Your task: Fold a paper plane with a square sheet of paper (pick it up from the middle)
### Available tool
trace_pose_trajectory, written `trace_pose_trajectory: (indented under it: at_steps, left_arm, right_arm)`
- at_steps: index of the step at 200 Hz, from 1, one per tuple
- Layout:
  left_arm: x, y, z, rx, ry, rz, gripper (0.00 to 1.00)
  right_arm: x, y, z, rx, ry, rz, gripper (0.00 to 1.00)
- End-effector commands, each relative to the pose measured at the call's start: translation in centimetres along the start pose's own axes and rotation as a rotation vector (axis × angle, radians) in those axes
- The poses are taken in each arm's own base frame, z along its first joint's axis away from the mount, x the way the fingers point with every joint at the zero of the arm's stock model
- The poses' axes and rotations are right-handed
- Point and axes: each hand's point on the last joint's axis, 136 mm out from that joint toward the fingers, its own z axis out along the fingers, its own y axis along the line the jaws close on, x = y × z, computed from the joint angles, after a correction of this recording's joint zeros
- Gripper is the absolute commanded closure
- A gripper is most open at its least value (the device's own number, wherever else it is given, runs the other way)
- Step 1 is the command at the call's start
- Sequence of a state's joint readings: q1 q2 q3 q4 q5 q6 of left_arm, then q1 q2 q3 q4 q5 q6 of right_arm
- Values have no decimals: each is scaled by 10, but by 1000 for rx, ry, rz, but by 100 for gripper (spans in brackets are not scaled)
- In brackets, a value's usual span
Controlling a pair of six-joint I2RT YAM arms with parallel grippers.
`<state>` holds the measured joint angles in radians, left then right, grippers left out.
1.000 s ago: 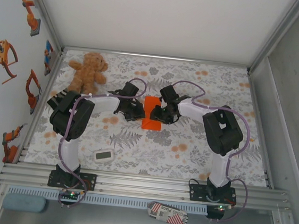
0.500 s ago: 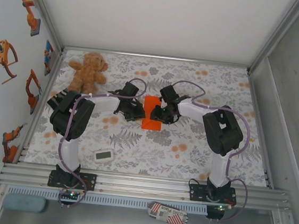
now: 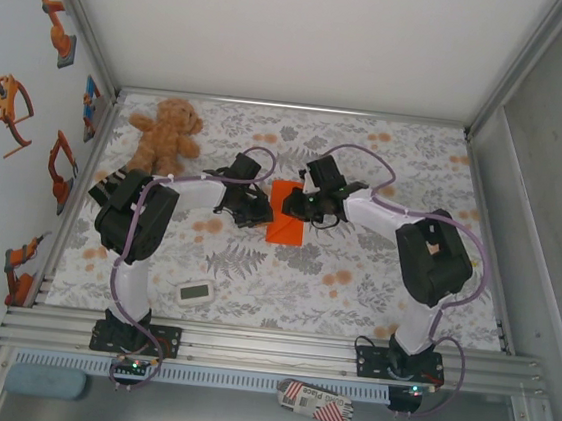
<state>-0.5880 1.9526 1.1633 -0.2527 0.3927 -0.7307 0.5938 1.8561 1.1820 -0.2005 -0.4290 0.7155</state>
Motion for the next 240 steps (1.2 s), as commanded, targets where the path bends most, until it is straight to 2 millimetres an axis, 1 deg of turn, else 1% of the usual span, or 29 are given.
trace_pose_trajectory:
  at_steps: [1, 30, 65, 138, 203, 223, 240]
  left_arm:
    - [11, 26, 10, -91, 53, -20, 85]
    - [12, 27, 12, -92, 59, -24, 84]
    - [12, 28, 13, -96, 60, -27, 84]
    - [13, 33, 13, -116, 61, -34, 84]
    - [11, 32, 12, -117, 55, -34, 84]
    - [7, 28, 5, -115, 35, -26, 84]
    - [-2, 16, -10, -90, -5, -19, 84]
  right_arm:
    - [5, 8, 15, -58, 40, 12, 92]
    - [10, -1, 27, -36, 78, 25, 94]
    - [14, -10, 35, -14, 99, 40, 95]
    - [22, -27, 45, 36, 124, 62, 95]
    - [26, -35, 50, 55, 140, 71, 95]
    - [30, -40, 51, 76, 152, 79, 95]
    - [35, -48, 52, 106, 168, 83, 95]
